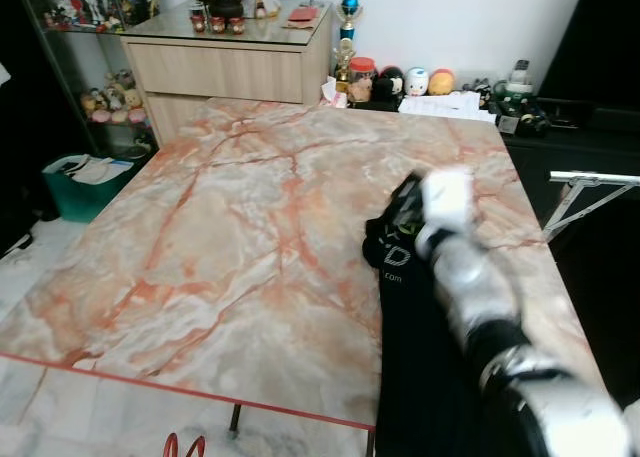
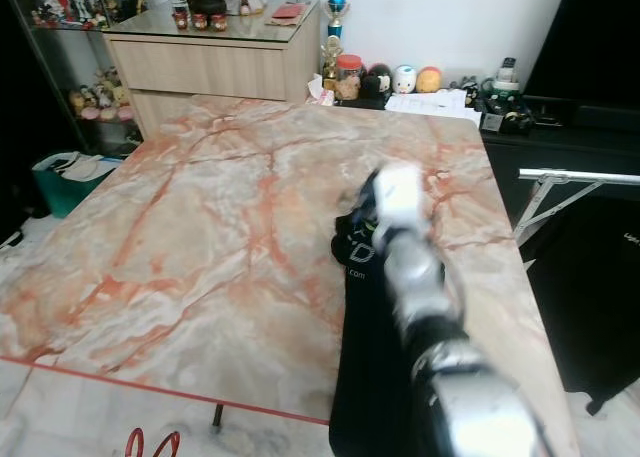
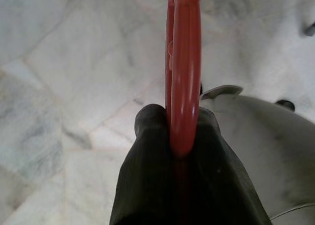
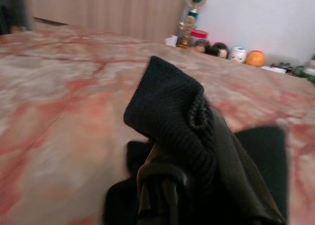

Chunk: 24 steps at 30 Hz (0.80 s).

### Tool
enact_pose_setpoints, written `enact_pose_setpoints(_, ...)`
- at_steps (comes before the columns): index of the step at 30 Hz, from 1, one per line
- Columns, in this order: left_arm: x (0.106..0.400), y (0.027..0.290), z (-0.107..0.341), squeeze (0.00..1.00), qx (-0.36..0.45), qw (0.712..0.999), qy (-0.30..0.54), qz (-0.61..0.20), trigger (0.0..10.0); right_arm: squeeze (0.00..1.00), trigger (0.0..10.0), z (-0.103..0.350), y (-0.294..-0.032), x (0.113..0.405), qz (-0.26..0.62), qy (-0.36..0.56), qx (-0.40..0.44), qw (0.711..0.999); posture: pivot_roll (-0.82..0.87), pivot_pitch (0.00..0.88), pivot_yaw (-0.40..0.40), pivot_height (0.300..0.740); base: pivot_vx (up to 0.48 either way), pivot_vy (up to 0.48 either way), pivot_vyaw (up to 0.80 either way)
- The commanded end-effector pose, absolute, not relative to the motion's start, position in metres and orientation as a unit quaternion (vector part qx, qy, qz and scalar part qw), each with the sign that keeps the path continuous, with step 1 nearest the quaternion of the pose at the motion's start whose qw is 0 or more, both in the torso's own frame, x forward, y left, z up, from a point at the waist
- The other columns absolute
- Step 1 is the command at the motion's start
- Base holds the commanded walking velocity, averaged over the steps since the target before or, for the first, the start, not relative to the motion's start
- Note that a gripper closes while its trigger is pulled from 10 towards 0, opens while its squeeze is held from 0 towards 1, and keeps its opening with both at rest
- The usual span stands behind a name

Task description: Hang hanger

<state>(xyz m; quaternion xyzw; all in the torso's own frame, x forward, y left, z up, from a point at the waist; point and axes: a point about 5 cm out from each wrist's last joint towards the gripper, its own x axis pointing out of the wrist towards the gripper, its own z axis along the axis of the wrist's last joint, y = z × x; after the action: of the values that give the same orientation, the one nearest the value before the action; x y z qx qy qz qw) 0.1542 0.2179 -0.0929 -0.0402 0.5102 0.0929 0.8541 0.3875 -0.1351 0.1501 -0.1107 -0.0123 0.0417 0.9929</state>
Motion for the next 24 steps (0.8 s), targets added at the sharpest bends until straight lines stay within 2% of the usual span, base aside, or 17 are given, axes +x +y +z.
enact_pose_setpoints(1, 0.148, 0.222, -0.095, 0.00, -0.025, 0.846, 0.526, 0.087, 10.0, 0.00, 10.0, 0.163, -0.135, 0.380, 0.040, -0.046, -0.106, 0.993, 0.03, 0.000, 0.050, 0.740, 0.000, 0.000, 0.00)
enact_pose_setpoints(7, 0.145, 0.223, -0.095, 0.00, -0.023, 0.845, 0.528, 0.087, 10.0, 0.00, 10.0, 0.153, -0.145, 0.336, -0.016, -0.044, -0.088, 0.995, 0.02, 0.000, 0.048, 0.740, 0.000, 0.000, 0.00)
enact_pose_setpoints(8, 0.144, 0.224, -0.096, 0.00, -0.018, 0.844, 0.529, 0.083, 10.0, 0.10, 10.0, 0.151, -0.158, 0.323, -0.064, -0.041, -0.080, 0.994, 0.02, 0.000, 0.046, 0.740, 0.000, 0.000, 0.00)
enact_pose_setpoints(10, 0.144, 0.224, -0.096, 0.00, -0.018, 0.844, 0.530, 0.082, 10.0, 0.10, 10.0, 0.151, -0.161, 0.318, -0.079, -0.038, -0.077, 0.993, 0.02, 0.000, 0.045, 0.740, 0.000, 0.000, 0.00)
enact_pose_setpoints(11, 0.144, 0.224, -0.096, 0.00, -0.018, 0.844, 0.531, 0.080, 10.0, 1.00, 10.0, 0.149, -0.165, 0.311, -0.090, -0.030, -0.075, 0.993, 0.02, 0.000, 0.045, 0.740, 0.000, 0.000, 0.00)
enact_pose_setpoints(15, 0.142, 0.223, -0.096, 0.00, -0.015, 0.842, 0.534, 0.075, 10.0, 1.00, 10.0, 0.141, -0.167, 0.290, -0.091, -0.008, -0.098, 0.991, 0.01, 0.000, 0.043, 0.740, 0.000, 0.000, 0.00)
enact_pose_setpoints(18, 0.141, 0.223, -0.097, 0.00, -0.011, 0.841, 0.536, 0.070, 10.0, 1.00, 10.0, 0.129, -0.162, 0.262, -0.078, 0.037, -0.103, 0.991, 0.01, 0.000, 0.037, 0.740, 0.000, 0.000, 0.00)
enact_pose_setpoints(24, 0.139, 0.224, -0.097, 0.00, -0.003, 0.840, 0.539, 0.065, 10.0, 1.00, 10.0, 0.123, -0.150, 0.240, -0.021, 0.064, -0.106, 0.992, 0.00, 0.000, 0.031, 0.740, 0.000, 0.000, 0.00)
